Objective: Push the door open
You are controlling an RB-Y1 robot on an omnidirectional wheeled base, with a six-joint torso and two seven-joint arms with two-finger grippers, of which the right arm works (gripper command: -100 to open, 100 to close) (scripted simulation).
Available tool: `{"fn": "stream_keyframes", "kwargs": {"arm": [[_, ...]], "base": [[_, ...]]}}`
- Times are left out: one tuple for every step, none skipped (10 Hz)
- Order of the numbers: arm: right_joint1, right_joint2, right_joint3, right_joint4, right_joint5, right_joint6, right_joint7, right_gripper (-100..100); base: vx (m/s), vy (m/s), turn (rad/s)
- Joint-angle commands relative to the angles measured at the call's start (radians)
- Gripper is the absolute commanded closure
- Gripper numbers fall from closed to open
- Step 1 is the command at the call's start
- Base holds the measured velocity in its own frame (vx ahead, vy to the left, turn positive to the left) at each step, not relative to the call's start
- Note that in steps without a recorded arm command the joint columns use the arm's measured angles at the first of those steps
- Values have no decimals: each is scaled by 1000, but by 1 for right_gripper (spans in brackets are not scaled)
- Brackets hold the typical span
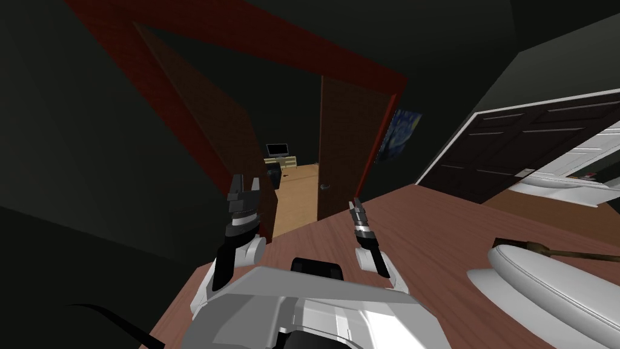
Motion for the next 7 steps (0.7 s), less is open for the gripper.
{"fn": "stream_keyframes", "kwargs": {"arm": [[-24, -7, 2, 50, -2, -12, -8, -100], [-24, -7, 2, 66, -2, -12, -8, -100], [-44, -10, 5, 98, -2, -17, -12, -100], [-44, -10, 5, 112, -2, -17, -12, -100], [-63, -13, 8, 148, -2, -23, -16, -100], [-83, -15, 12, 182, -3, -29, -21, -100], [-83, -15, 12, 205, -3, -29, -21, -100]], "base": [[49, -28, 84], [40, -21, 32], [41, -30, 61], [38, -28, 50], [44, -24, 77], [60, -48, 112], [57, -35, 51]]}}
